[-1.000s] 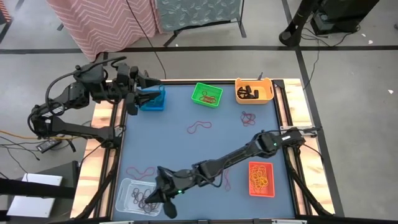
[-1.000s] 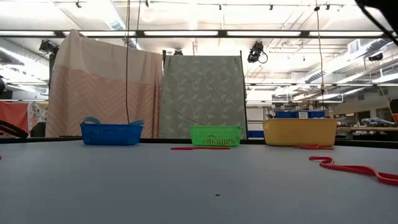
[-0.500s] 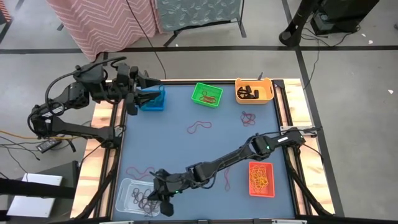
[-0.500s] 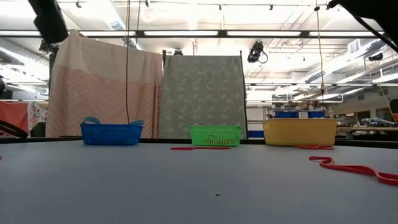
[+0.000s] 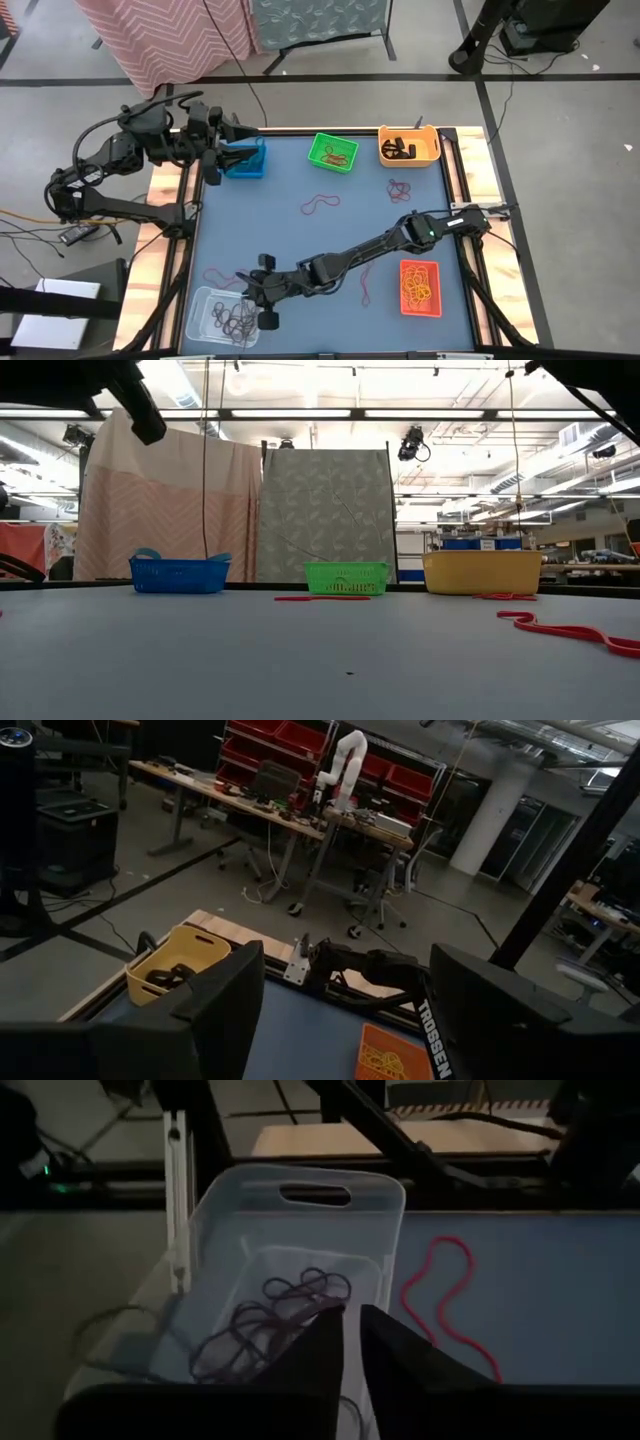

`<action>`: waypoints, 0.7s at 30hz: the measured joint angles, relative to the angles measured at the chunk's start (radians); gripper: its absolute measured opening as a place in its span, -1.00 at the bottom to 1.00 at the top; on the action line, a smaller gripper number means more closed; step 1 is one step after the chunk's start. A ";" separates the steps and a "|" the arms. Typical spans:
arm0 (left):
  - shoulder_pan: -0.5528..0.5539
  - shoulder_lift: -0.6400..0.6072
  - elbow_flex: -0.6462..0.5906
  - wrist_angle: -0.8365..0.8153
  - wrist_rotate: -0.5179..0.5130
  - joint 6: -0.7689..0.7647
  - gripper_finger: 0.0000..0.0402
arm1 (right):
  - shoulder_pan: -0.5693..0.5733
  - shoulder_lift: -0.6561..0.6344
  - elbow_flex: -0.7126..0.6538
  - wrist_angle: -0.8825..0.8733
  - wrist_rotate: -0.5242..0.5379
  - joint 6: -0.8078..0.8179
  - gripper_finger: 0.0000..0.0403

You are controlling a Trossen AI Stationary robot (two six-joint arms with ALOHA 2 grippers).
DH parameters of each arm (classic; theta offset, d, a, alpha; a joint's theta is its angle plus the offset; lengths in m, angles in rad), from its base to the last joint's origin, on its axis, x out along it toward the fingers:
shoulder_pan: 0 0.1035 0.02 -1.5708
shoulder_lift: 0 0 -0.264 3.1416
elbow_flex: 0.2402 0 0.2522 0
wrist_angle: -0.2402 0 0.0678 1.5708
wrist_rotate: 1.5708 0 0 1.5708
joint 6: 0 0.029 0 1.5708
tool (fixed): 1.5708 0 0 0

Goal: Sort rubber bands into baskets
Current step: Put the brown rubber band into the transparent bin, then put the red rubber band into the green bin

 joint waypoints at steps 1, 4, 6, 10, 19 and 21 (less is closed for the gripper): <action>0.000 0.000 0.000 0.000 0.000 0.000 0.43 | 0.000 0.000 0.000 -0.002 0.000 -0.020 -0.73; 0.000 0.000 0.000 0.000 0.000 0.001 0.43 | 0.000 0.000 0.000 -0.017 0.001 -0.070 -0.69; 0.000 0.000 0.000 0.000 0.000 0.001 0.43 | 0.000 0.000 0.000 -0.026 -0.001 -0.098 -0.68; 0.000 0.000 0.000 0.000 0.000 0.013 0.43 | 0.008 0.000 0.000 -0.039 -0.001 -0.162 -0.69; 0.000 0.000 0.000 -0.001 0.000 0.028 0.43 | 0.020 -0.022 0.083 -0.202 -0.004 -0.161 -0.50; 0.000 0.000 0.000 -0.001 0.000 0.028 0.43 | 0.007 -0.072 0.057 -0.274 -0.002 -0.125 -0.37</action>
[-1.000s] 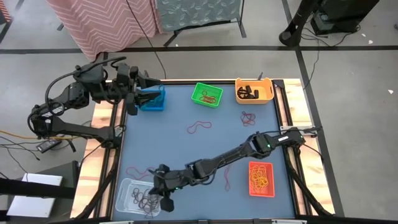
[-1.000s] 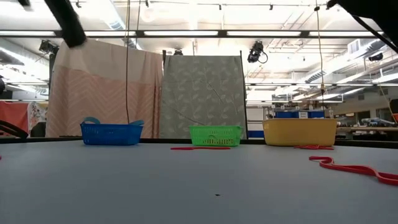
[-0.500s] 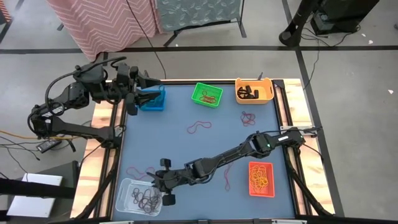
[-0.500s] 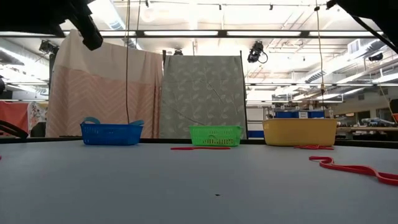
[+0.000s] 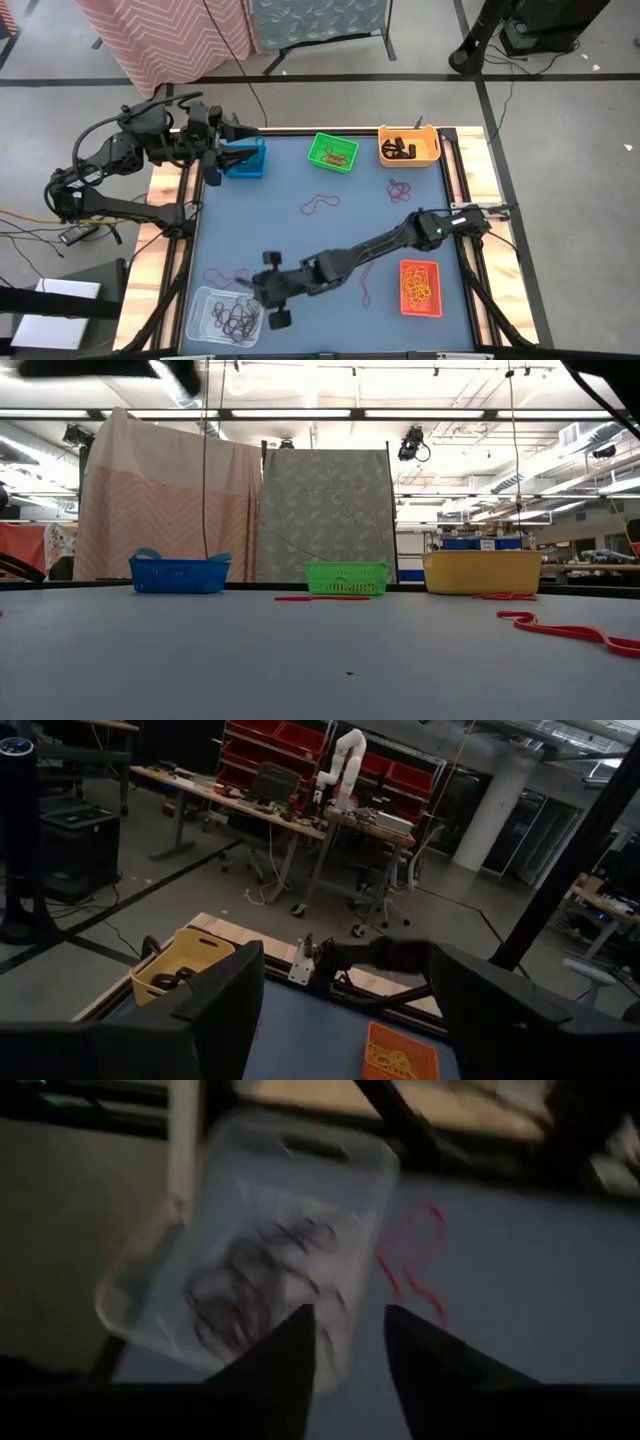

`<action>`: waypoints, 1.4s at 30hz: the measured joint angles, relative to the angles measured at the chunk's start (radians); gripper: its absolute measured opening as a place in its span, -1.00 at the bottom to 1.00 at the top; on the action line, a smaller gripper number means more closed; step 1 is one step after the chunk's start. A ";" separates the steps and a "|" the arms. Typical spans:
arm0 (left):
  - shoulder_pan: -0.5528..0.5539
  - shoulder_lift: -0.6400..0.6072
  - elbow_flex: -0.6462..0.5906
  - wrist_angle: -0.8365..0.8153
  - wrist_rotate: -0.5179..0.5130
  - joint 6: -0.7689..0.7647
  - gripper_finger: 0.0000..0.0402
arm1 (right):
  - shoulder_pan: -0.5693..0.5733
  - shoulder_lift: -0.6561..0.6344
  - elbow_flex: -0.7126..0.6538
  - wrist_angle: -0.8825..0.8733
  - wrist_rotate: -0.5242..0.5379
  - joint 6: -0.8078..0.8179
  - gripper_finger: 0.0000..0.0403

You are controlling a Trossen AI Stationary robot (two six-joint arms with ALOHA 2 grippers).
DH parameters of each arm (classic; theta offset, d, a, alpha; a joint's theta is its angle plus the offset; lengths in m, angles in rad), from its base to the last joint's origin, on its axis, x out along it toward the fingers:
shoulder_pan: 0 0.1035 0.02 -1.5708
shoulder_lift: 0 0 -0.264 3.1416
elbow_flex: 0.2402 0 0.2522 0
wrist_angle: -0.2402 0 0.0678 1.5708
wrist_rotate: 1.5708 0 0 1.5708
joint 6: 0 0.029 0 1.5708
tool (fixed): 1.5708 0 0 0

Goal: Sort rubber bands into baskets
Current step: Put the red rubber band into the green bin

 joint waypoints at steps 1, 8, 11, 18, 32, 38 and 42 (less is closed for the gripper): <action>0.000 0.000 0.000 0.000 0.000 0.000 0.43 | -0.007 -0.020 -0.008 -0.053 -0.002 0.025 -0.30; 0.000 0.000 0.000 -0.001 0.000 0.002 0.43 | -0.042 -0.122 -0.011 -0.706 0.024 0.147 0.19; 0.000 0.000 0.000 -0.001 0.000 0.003 0.43 | -0.044 -0.122 -0.044 -0.924 0.064 0.234 0.35; 0.000 -0.004 0.000 -0.027 0.025 0.003 0.43 | 0.031 -0.252 -0.432 -0.932 0.045 0.571 0.52; 0.000 0.002 0.000 -0.217 0.027 0.003 0.43 | 0.031 -0.836 -1.077 -0.561 -0.051 1.388 0.53; -0.011 0.004 -0.077 -0.282 0.010 0.007 0.43 | -0.026 -0.853 -1.164 -0.462 -0.067 1.496 0.51; -0.058 -0.007 -0.231 -0.216 0.008 -0.069 0.43 | -0.044 -0.772 -1.167 -0.436 -0.110 1.522 0.49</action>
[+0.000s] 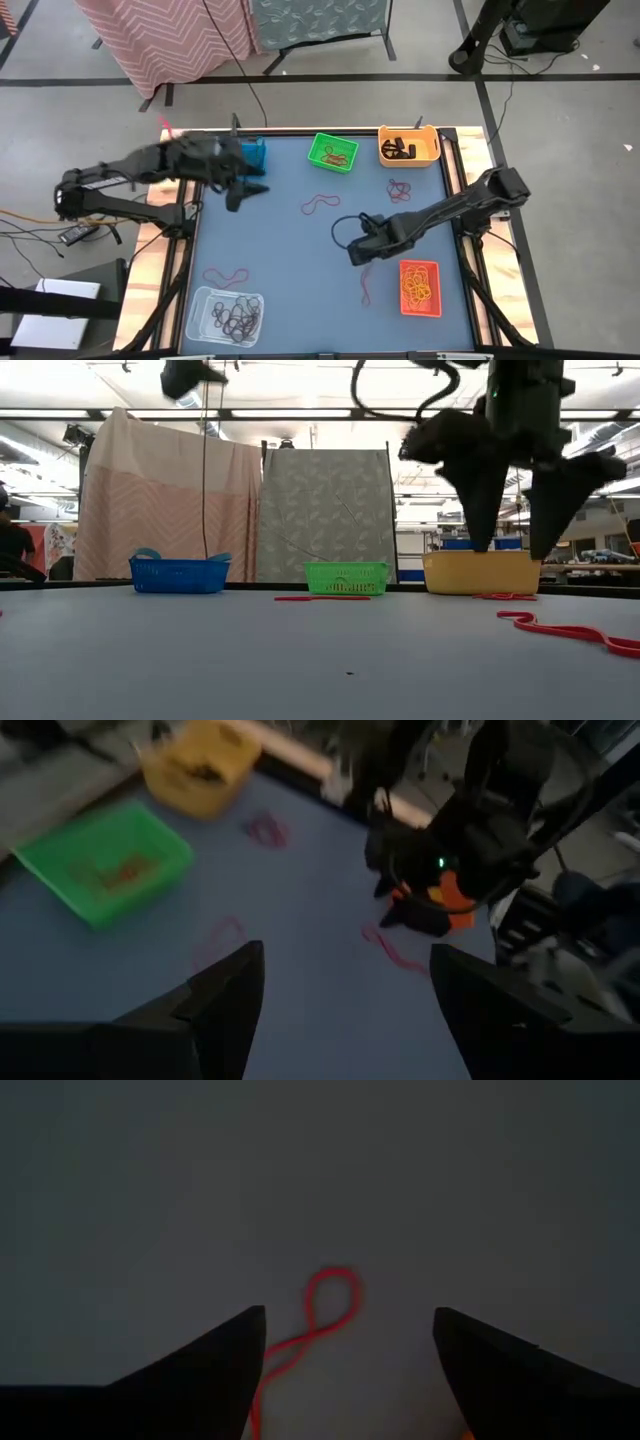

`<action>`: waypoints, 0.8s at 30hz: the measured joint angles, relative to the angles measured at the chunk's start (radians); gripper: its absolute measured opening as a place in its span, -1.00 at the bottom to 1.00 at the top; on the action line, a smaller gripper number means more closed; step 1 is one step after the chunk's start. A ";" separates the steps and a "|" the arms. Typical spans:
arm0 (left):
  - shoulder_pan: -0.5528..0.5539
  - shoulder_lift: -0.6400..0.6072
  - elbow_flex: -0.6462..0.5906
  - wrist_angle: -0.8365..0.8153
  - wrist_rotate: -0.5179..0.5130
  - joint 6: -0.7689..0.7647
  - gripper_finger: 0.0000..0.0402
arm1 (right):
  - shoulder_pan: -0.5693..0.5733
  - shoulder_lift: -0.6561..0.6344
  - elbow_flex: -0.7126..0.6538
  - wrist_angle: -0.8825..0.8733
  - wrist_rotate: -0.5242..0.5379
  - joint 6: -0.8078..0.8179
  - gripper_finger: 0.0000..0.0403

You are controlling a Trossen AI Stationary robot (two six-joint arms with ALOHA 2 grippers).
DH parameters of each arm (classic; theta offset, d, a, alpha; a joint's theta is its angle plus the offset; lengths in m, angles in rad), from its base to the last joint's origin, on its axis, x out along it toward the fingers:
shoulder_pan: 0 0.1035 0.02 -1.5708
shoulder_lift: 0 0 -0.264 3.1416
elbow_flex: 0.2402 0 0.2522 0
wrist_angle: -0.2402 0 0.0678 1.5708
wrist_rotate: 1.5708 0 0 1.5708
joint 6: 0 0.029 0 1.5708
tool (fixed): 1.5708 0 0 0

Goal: Sort rubber bands into baskets
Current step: Put the red rubber band into the green bin

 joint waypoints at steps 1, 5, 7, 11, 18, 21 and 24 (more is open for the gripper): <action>-0.017 -0.003 -0.044 0.027 0.000 -0.026 0.43 | -0.002 0.017 0.000 0.018 -0.008 0.001 0.48; -0.090 -0.008 -0.238 0.229 0.000 -0.133 0.43 | -0.002 0.095 0.001 0.074 -0.068 0.003 0.46; -0.125 -0.008 -0.331 0.363 0.000 -0.192 0.43 | -0.002 0.129 0.001 0.082 -0.084 0.021 0.44; -0.172 -0.008 -0.494 0.645 0.000 -0.303 0.43 | -0.002 0.183 0.004 0.096 -0.098 0.076 0.39; -0.197 -0.009 -0.658 0.893 -0.001 -0.438 0.43 | -0.003 0.230 0.008 0.107 -0.128 0.080 0.23; -0.198 -0.009 -0.674 0.904 0.003 -0.456 0.43 | -0.006 0.231 0.008 0.096 -0.133 0.080 -0.06; -0.197 -0.009 -0.676 0.940 0.019 -0.452 0.43 | -0.022 0.230 0.007 0.085 -0.143 0.080 -0.55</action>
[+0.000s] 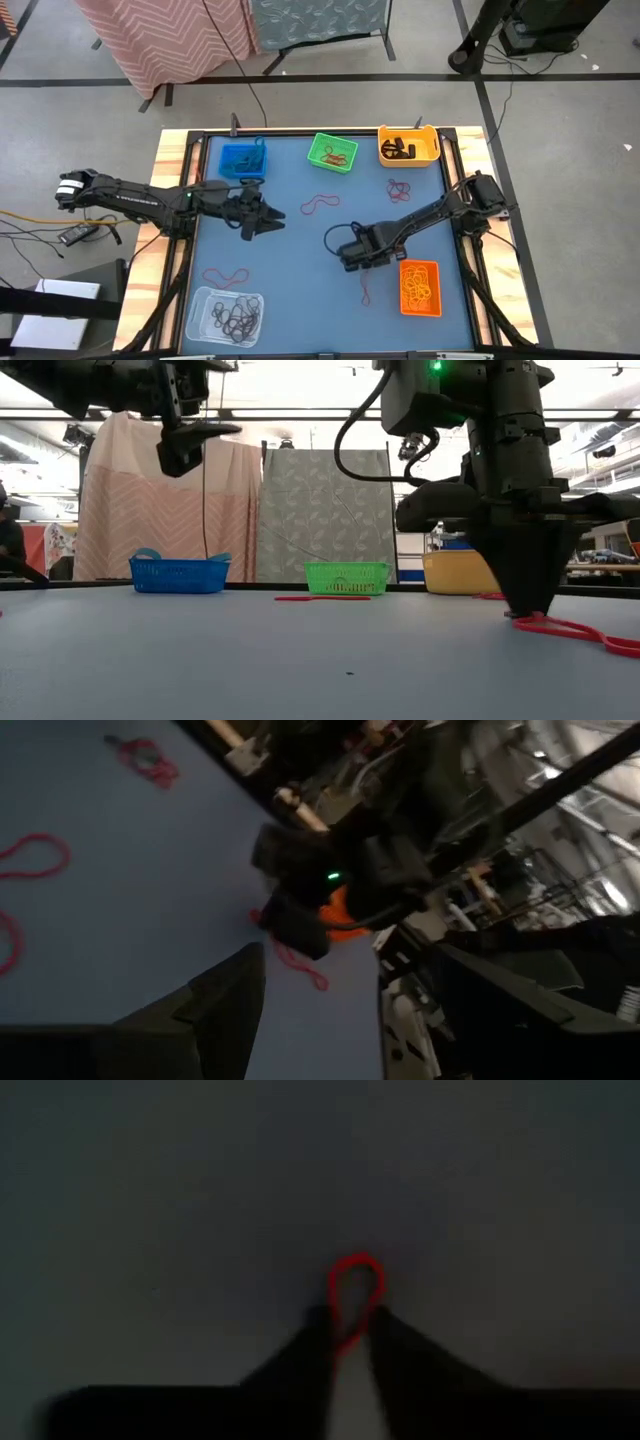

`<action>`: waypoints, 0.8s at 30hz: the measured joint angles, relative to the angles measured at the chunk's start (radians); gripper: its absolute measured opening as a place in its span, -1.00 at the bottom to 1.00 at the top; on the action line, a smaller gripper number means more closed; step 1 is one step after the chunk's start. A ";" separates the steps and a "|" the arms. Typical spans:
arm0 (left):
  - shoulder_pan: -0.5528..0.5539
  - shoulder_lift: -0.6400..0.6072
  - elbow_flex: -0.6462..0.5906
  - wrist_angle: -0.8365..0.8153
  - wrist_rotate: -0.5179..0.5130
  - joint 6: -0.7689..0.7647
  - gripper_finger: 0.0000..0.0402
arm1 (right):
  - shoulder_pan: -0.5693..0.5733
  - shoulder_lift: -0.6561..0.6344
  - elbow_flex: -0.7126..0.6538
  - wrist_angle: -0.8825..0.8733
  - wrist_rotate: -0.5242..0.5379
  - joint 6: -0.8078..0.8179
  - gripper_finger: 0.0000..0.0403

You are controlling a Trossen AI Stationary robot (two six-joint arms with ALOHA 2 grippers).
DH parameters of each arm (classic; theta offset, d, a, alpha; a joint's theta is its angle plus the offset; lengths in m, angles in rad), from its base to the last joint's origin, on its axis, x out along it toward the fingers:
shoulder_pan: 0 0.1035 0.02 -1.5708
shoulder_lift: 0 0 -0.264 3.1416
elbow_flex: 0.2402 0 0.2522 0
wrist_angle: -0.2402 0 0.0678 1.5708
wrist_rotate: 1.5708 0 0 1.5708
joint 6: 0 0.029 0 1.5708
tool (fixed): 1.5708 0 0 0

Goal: Sort rubber bands into baskets
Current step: Put the red rubber band into the green bin

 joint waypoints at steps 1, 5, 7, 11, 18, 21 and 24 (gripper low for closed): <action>0.000 0.000 0.000 0.017 0.009 0.006 0.43 | -0.005 0.000 0.000 -0.004 -0.003 -0.001 -0.74; 0.000 0.000 0.000 0.089 0.043 0.034 0.43 | -0.024 -0.021 0.028 -0.047 0.028 -0.042 -0.93; 0.000 0.000 0.000 0.113 0.046 0.047 0.43 | -0.042 -0.049 0.046 -0.098 0.111 -0.088 -0.97; 0.011 0.000 0.000 0.123 0.046 0.052 0.43 | -0.107 -0.180 0.097 -0.168 0.227 -0.161 -0.98; 0.055 0.000 0.000 0.127 -0.032 0.094 0.43 | -0.344 -0.380 0.110 -0.034 0.415 -0.435 -0.99; 0.077 0.000 0.000 0.160 -0.114 0.106 0.43 | -0.475 -0.401 0.109 0.145 0.371 -0.636 -0.99; 0.105 0.001 0.000 0.181 -0.203 0.106 0.43 | -0.603 -0.399 0.110 0.355 0.265 -0.805 -0.99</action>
